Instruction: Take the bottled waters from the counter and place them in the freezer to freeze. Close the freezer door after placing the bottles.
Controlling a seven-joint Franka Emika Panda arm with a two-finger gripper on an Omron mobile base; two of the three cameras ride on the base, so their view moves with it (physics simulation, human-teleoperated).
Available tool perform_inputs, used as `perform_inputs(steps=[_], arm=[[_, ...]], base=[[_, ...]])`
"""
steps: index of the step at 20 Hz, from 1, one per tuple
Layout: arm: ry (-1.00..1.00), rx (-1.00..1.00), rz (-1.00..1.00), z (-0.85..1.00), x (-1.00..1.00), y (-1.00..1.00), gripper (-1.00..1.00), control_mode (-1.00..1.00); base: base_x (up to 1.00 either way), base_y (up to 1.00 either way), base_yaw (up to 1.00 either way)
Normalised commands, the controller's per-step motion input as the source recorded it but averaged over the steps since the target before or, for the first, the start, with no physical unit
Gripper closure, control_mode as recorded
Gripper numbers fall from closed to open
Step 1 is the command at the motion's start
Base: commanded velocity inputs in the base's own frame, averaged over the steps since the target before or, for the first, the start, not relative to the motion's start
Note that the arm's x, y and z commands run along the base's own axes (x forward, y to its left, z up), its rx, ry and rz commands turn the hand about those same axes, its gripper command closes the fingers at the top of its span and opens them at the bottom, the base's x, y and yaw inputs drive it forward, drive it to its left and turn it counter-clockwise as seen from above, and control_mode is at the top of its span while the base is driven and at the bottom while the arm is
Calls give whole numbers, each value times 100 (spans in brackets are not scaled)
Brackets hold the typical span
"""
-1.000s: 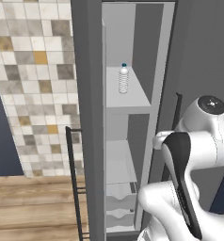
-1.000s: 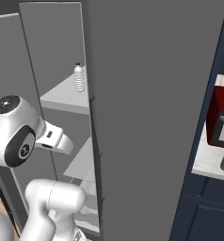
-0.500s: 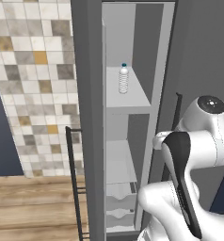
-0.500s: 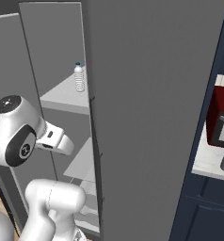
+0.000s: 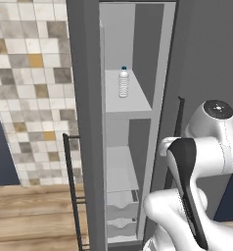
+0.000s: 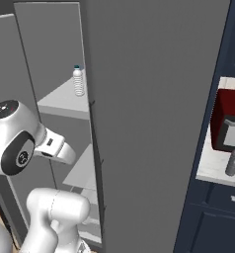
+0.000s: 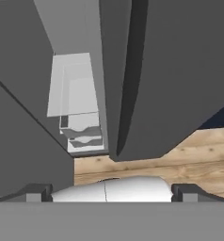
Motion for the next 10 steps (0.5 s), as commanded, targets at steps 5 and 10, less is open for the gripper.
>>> perform_inputs(steps=[5,10], arm=[[0,0,0,0,0,0,-100,100],[0,0,0,0,0,0,-100,100]], base=[[-14,-34,-22],[-6,-58,-18]])
